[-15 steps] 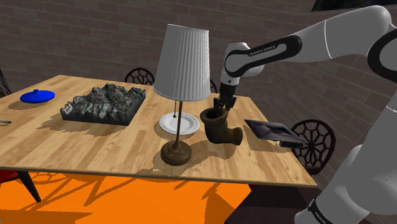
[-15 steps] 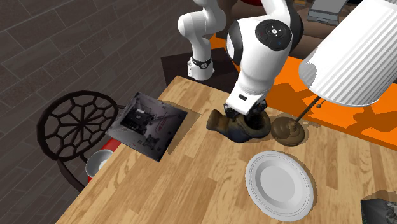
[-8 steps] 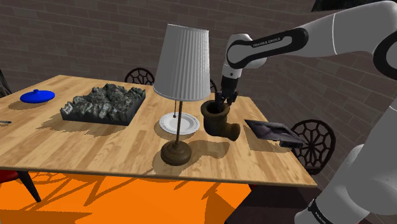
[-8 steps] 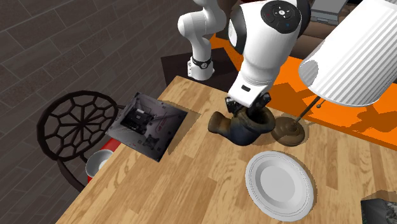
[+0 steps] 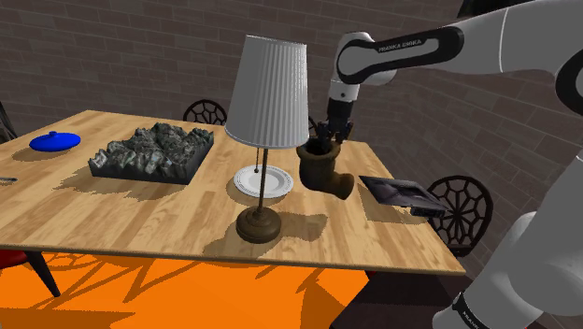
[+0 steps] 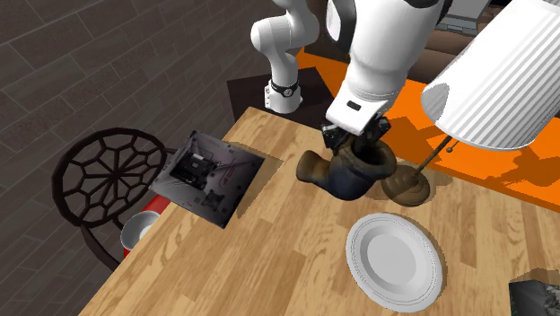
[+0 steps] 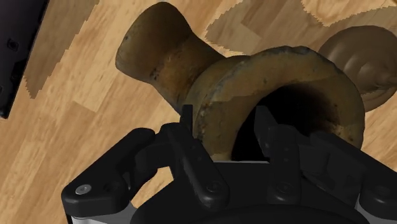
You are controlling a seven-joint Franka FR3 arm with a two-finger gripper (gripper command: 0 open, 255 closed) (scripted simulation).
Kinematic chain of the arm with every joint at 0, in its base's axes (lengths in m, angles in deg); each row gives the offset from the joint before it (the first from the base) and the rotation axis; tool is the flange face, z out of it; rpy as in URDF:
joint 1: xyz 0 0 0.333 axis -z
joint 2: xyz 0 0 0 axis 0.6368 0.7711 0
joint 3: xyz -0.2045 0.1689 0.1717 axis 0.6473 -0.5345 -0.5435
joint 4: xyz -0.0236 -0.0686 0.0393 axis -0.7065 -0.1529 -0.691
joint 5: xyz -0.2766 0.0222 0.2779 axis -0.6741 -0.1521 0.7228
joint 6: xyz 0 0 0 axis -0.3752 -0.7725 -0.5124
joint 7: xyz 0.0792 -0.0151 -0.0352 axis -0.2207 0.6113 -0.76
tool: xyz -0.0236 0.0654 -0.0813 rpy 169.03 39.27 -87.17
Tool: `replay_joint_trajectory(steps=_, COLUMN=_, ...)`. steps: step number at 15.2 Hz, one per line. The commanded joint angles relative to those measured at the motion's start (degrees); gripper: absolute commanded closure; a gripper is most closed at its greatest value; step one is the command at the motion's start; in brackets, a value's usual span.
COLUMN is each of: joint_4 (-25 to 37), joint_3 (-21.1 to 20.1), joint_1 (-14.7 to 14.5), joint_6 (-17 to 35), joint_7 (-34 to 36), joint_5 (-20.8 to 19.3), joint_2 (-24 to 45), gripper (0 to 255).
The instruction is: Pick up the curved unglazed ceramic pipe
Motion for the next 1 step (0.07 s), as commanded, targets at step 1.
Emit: replay_joint_trajectory(steps=1, joint_4=0.4, joint_3=0.0, joint_1=0.0, joint_6=-0.4, joint_7=0.0, joint_5=0.0, joint_2=-0.1, gripper=255)
